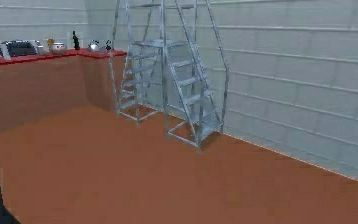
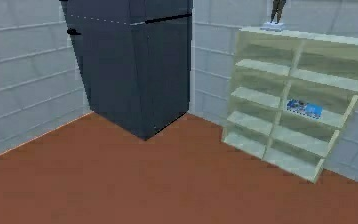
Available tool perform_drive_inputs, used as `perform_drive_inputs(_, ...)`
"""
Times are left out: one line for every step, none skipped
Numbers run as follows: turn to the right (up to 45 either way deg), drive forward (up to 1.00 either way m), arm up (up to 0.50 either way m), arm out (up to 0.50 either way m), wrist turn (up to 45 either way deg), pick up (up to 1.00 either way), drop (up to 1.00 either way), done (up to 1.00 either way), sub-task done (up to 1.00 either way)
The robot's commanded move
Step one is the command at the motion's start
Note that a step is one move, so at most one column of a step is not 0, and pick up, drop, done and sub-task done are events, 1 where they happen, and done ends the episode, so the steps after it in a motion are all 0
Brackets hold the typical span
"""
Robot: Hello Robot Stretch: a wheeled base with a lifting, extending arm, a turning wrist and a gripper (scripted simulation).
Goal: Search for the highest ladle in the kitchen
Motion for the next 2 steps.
perform_drive_inputs(0.0, 1.00, 0.00, 0.00, 0.0, 0.00, 0.00, 0.00, 0.00)
perform_drive_inputs(-6.0, 0.00, 0.00, 0.00, 0.0, 0.00, 0.00, 0.00, 0.00)
